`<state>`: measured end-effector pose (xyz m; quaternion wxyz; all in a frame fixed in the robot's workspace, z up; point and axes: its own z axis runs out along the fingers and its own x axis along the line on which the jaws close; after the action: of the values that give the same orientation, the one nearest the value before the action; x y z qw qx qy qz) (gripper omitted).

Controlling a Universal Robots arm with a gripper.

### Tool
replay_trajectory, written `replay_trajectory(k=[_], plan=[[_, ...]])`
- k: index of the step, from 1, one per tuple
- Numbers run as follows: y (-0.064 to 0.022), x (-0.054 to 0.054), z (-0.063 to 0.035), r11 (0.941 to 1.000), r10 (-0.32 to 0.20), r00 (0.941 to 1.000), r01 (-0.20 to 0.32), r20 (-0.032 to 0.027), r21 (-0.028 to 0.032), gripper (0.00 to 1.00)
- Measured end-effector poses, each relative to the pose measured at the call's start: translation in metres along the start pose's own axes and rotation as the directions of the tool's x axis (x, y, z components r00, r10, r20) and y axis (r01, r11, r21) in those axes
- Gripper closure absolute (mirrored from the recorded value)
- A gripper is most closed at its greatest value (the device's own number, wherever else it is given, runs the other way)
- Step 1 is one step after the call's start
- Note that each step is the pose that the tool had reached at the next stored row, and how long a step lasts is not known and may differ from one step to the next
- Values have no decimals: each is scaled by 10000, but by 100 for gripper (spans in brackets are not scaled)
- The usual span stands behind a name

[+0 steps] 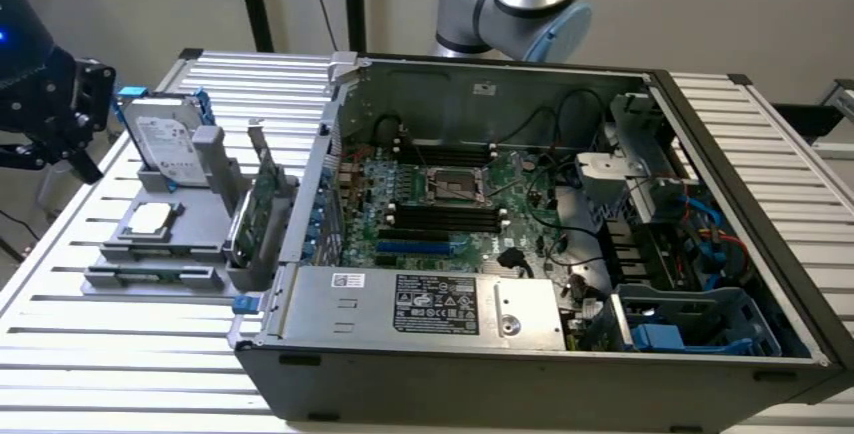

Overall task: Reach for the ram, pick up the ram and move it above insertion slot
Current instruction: 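Pick up the ram and move it above insertion slot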

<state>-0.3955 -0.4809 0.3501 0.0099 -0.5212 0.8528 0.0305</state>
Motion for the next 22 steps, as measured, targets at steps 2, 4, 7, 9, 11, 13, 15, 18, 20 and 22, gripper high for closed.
replay_trajectory(k=[2,4,7,9,11,13,15,18,20,22], plan=[[0,0,-1,9993,-373,9993,373,-4,22,89],[0,0,0,9973,-739,9973,739,-10,43,89],[0,0,0,9918,-1277,9918,1278,-21,73,89],[0,0,0,9864,-1641,9864,1641,-29,93,89],[0,0,-1,9796,-2007,9797,2007,-38,112,89],[0,0,-1,9717,-2359,9718,2359,-49,131,89],[0,0,-1,9625,-2708,9626,2708,-59,149,89],[0,0,-1,9458,-3241,9460,3242,-76,177,89],[0,0,-1,9335,-3580,9337,3581,-88,196,89],[0,0,-1,9200,-3912,9203,3913,-99,219,89]])
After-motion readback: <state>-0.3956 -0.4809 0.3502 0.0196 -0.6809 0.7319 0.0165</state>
